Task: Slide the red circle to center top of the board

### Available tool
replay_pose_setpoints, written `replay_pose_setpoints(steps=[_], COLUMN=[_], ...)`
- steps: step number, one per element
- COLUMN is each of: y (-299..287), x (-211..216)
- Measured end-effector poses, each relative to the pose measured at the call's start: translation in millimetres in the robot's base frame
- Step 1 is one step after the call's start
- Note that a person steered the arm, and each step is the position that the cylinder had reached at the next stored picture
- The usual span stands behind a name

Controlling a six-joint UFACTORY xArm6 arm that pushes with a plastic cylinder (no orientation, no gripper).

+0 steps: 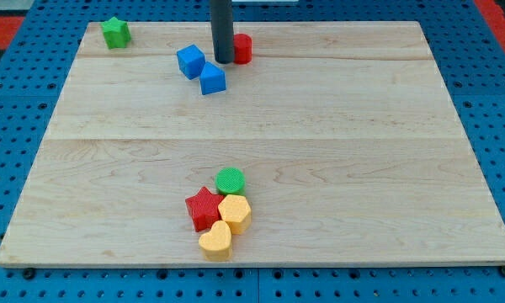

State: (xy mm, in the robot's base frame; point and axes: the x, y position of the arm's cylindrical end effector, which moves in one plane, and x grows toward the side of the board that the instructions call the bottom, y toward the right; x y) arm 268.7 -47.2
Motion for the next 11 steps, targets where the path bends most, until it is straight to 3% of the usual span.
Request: replay_pose_setpoints(steps=[3, 5, 6, 8, 11], y=[-3, 5, 22, 22, 22], x=[-35, 11, 9, -35, 12])
